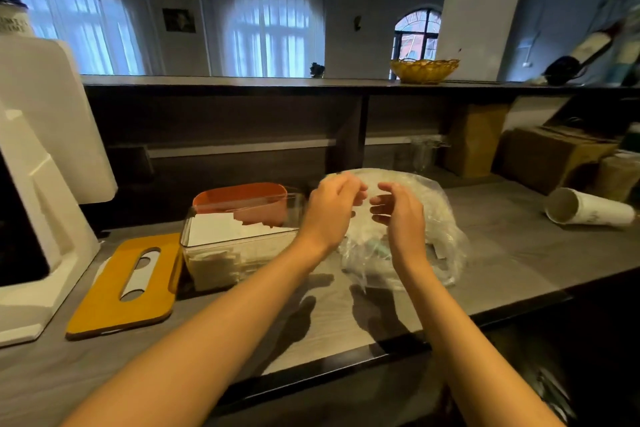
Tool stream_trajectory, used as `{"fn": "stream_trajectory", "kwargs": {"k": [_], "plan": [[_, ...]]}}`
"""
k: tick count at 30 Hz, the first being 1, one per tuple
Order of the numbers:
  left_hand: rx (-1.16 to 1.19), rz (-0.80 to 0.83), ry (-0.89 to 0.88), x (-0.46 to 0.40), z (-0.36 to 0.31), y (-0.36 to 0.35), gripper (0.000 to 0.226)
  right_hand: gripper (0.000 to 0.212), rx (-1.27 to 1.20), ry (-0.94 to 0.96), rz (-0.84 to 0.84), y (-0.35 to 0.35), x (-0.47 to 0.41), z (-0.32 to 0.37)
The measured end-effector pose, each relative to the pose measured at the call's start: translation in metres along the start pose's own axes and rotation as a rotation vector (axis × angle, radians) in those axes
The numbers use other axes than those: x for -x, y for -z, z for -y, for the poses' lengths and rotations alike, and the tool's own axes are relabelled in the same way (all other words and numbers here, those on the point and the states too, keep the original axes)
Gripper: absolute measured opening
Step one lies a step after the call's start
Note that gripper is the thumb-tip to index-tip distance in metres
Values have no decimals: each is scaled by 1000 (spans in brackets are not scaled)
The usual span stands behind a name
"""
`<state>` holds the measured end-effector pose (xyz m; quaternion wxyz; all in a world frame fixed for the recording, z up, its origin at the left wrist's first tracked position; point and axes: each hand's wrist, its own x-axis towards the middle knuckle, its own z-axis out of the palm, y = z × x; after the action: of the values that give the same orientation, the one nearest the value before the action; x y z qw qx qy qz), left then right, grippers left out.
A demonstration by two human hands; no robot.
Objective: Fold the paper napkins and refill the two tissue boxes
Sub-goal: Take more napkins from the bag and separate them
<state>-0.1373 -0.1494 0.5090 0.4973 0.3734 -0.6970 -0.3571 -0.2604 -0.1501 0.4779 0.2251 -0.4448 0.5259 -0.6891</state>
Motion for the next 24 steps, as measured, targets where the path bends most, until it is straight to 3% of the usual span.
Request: {"fn": "stream_trajectory", "kwargs": {"k": [7, 11, 13, 18, 20, 24], "plan": [[-137, 88, 80, -17, 47, -47, 35, 41, 249, -186, 47, 48, -22, -36], [-343, 174, 149, -35, 81, -62, 61, 52, 350, -249, 145, 52, -35, -46], [-475, 202, 77, -45, 93, -67, 70, 63, 416, -239, 164, 53, -46, -52], [-814, 283, -79, -79, 104, -79, 86, 54, 331, -49, 255, 51, -78, -53], [-922, 228, -74, -91, 107, -81, 82, 50, 261, -75, 301, 49, -91, -54], [-873, 76, -6, -104, 121, -74, 38, 56, 252, -28, 354, 43, -111, -56]]}}
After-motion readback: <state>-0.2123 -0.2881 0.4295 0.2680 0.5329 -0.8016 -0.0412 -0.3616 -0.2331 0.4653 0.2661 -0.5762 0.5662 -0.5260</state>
